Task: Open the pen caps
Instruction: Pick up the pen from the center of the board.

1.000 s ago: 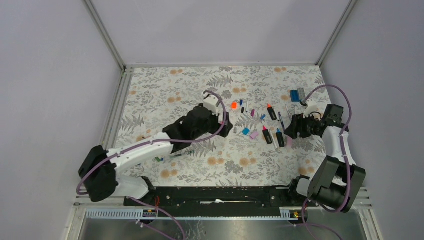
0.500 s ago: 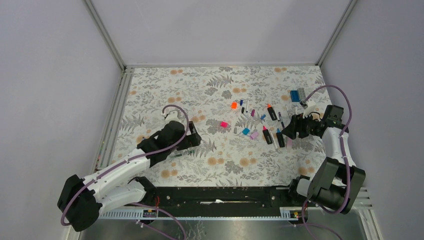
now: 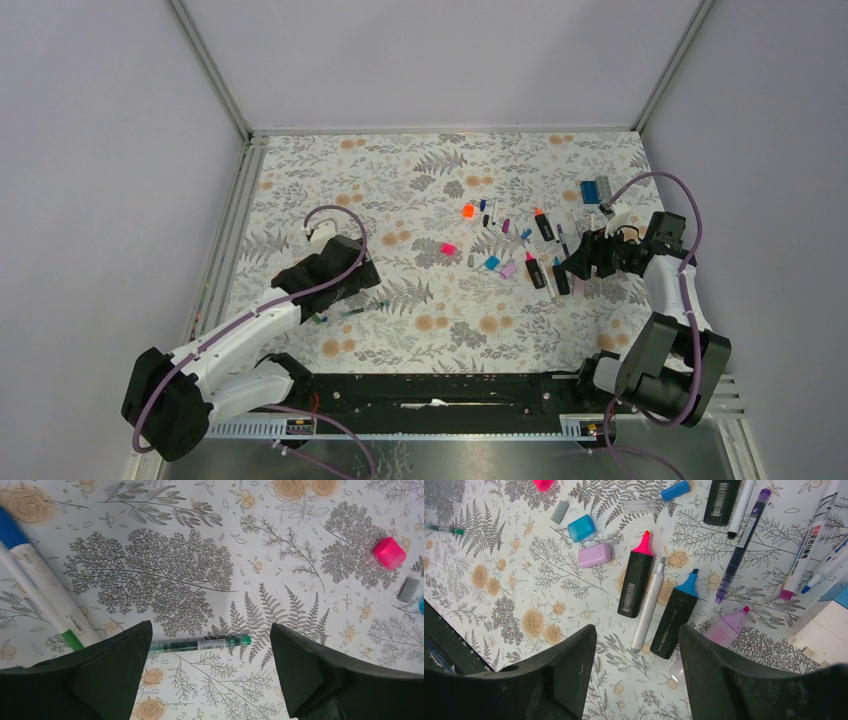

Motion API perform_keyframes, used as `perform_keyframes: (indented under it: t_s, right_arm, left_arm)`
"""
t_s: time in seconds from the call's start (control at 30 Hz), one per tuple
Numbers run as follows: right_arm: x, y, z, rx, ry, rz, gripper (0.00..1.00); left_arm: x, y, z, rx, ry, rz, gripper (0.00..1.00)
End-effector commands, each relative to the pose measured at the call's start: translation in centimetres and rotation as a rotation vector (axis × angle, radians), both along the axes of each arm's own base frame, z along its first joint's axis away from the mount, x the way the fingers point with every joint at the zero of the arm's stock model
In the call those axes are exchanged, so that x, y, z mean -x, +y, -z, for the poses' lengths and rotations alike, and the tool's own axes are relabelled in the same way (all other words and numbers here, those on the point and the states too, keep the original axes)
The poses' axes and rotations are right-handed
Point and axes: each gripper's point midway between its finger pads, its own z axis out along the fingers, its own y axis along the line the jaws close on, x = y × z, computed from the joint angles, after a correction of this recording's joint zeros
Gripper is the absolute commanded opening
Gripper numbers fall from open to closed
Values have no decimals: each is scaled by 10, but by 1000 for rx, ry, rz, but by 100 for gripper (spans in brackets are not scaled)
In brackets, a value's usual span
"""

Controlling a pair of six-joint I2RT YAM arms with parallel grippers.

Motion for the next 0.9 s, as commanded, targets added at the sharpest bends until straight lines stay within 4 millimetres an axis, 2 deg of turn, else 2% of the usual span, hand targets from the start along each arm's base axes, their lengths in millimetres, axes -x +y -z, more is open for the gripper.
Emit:
perform_keyframes:
  t_s: [0.0, 0.2, 0.43, 0.87]
  right_arm:
    - [-3, 0, 1, -8, -18, -9, 68]
    - [-3, 0, 3, -3, -31, -17, 69]
    - [-3, -1, 7, 5, -19, -15, 69]
    - [-2, 3, 0, -14, -44, -27, 69]
  left_arm:
    - [-4, 17, -10, -34, -55, -82, 99]
    - [2, 31, -4, -26, -84, -149, 99]
    - [-2, 47, 1, -28, -107, -197, 99]
    - [-9, 83, -5, -86, -89, -269, 98]
